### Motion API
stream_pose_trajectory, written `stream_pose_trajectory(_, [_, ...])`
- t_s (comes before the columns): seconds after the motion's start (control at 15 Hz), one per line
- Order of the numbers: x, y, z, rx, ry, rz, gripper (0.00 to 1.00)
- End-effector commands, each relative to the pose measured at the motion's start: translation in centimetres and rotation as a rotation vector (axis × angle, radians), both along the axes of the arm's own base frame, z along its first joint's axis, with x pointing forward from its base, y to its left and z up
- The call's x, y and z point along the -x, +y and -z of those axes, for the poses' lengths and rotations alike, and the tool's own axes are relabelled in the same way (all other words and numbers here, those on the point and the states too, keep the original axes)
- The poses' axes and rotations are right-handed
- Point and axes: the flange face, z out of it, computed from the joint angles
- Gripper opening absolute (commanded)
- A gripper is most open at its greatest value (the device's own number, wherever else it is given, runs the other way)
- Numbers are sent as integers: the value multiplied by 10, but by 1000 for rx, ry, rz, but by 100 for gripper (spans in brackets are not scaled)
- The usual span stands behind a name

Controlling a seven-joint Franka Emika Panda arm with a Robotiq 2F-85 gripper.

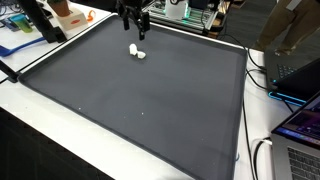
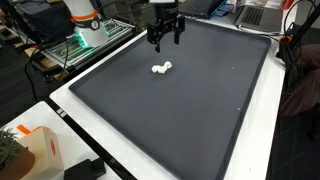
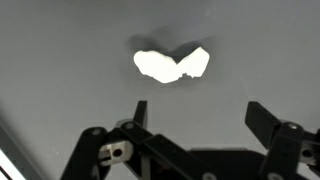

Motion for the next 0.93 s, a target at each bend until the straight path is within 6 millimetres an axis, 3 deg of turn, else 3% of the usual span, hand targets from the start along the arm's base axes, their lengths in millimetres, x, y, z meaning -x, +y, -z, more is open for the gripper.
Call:
stream_pose_trajectory(0.0, [-13,3,-9,-83,135,-38,100])
stream_pose_trajectory(0.27, [-29,-8,-15,-121,222,-129,100])
stream_pose_trajectory(0.53, [-46,-19,-5,-105,221,-137,100])
stream_pose_trajectory(0.87, [-70,-19,8,-110,244,-118,100])
